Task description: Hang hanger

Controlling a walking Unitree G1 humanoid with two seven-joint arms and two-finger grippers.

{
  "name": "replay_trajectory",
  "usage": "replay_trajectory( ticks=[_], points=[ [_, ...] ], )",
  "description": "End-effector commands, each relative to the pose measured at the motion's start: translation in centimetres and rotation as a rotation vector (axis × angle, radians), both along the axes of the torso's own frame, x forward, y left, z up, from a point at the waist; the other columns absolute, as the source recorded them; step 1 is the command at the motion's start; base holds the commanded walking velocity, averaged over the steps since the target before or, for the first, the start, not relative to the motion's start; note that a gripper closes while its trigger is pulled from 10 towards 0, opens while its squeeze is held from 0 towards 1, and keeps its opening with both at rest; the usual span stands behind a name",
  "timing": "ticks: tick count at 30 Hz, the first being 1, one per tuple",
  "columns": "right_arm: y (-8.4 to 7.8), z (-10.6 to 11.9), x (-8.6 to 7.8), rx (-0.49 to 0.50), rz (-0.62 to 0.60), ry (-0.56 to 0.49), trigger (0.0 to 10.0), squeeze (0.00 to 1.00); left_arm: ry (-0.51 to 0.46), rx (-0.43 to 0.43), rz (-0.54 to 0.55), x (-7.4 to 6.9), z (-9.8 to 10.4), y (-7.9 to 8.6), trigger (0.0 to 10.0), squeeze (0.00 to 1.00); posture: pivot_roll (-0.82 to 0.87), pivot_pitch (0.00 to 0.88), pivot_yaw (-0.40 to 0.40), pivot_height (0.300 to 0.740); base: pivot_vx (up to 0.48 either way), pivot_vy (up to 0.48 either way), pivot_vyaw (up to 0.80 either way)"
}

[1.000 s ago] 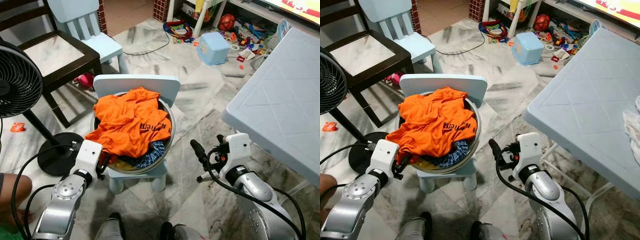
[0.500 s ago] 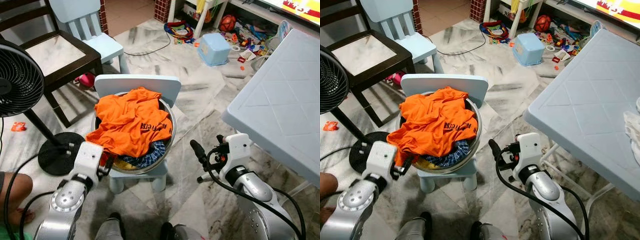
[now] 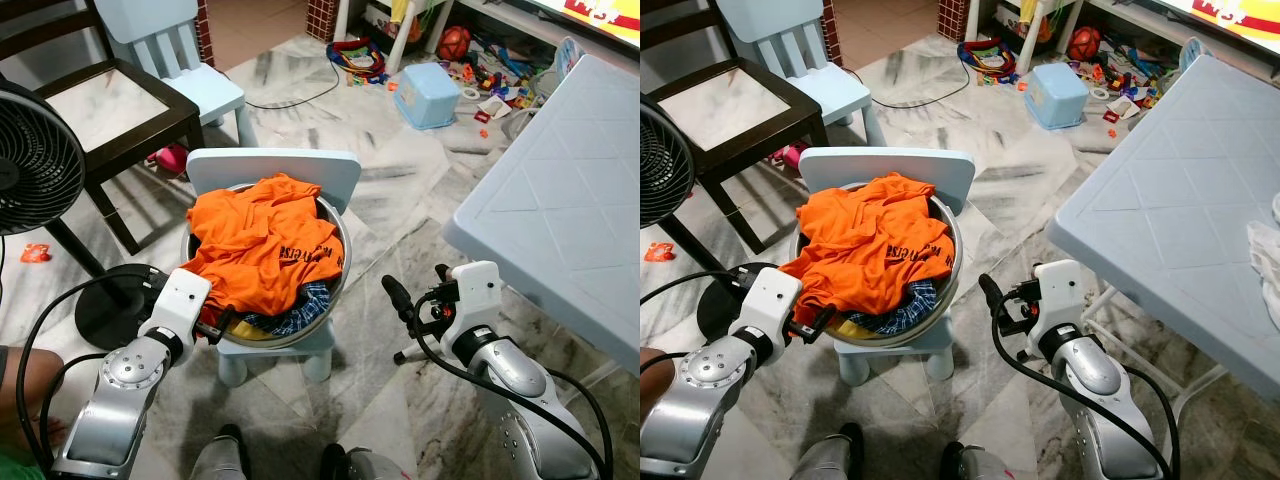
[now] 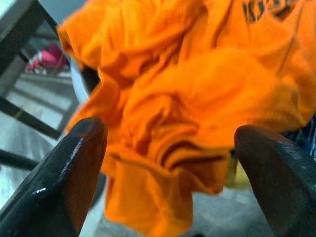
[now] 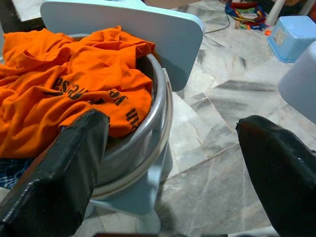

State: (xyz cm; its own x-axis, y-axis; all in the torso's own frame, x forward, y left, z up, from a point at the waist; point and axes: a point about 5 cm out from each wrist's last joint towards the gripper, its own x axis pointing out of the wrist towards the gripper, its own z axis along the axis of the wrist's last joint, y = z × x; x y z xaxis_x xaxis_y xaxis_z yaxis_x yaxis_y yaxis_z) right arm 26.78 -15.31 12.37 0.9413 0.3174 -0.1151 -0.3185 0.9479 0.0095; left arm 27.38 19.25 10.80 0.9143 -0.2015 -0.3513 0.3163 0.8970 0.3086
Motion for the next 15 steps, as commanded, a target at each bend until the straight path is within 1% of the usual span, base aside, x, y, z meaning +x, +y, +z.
replay_trajectory(
  ticks=[1,2,3,4,5,6,8,9,12,15],
  points=[
    [-0.6,-0.5,-0.3,-0.014,-0.021,0.018,10.0,0.00,0.043,0.019,-0.042,-0.6,-0.8,-0.5,10.0,1.00,0.04,0.211,-0.109,0.740,0.000,0.000,0.00],
    [-0.4,-0.5,-0.3,-0.012,-0.019,0.018,10.0,0.00,0.061,0.051,-0.053,-0.6,-1.3,-0.2,10.0,1.00,0.04,0.211,-0.110,0.740,0.000,0.000,0.00],
    [-0.2,-0.4,-0.2,-0.011,-0.015,0.018,10.0,0.00,0.064,0.064,-0.061,-0.6,-1.5,0.0,10.0,1.00,0.04,0.211,-0.112,0.740,0.000,0.000,0.00],
    [0.0,-0.4,-0.2,-0.008,-0.009,0.016,10.0,0.00,0.073,0.062,-0.068,-0.4,-1.7,0.2,10.0,0.49,0.04,0.211,-0.113,0.740,0.000,0.000,0.00],
    [0.0,-0.4,-0.1,-0.008,-0.005,0.016,10.0,0.00,0.089,0.062,-0.085,-0.3,-1.9,0.2,10.0,0.00,0.04,0.211,-0.114,0.740,0.000,0.000,0.00],
    [0.0,-0.3,-0.1,-0.009,-0.005,0.016,10.0,0.00,0.093,0.062,-0.094,-0.2,-1.9,0.2,5.2,0.00,0.04,0.211,-0.114,0.740,0.000,0.000,0.00],
    [-0.1,-0.4,-0.1,-0.014,-0.005,0.015,10.0,0.00,0.104,0.056,-0.107,-0.1,-2.0,0.0,1.3,0.00,0.04,0.210,-0.112,0.740,0.000,0.000,0.00],
    [-0.1,-0.4,-0.1,-0.015,-0.006,0.015,10.0,0.00,0.110,0.048,-0.111,-0.1,-2.0,-0.1,0.0,0.00,0.04,0.210,-0.112,0.740,0.000,0.000,0.00],
    [-0.3,-0.3,0.0,-0.019,-0.012,0.013,10.0,0.00,0.133,0.052,-0.127,0.0,-2.3,-0.3,0.0,0.00,0.03,0.208,-0.109,0.740,0.000,0.000,0.00],
    [-0.3,-0.3,-0.1,-0.019,-0.015,0.013,10.0,0.00,0.130,0.072,-0.135,0.1,-2.6,-0.2,0.0,0.00,0.03,0.207,-0.109,0.740,0.000,0.000,0.00]
  ],
)
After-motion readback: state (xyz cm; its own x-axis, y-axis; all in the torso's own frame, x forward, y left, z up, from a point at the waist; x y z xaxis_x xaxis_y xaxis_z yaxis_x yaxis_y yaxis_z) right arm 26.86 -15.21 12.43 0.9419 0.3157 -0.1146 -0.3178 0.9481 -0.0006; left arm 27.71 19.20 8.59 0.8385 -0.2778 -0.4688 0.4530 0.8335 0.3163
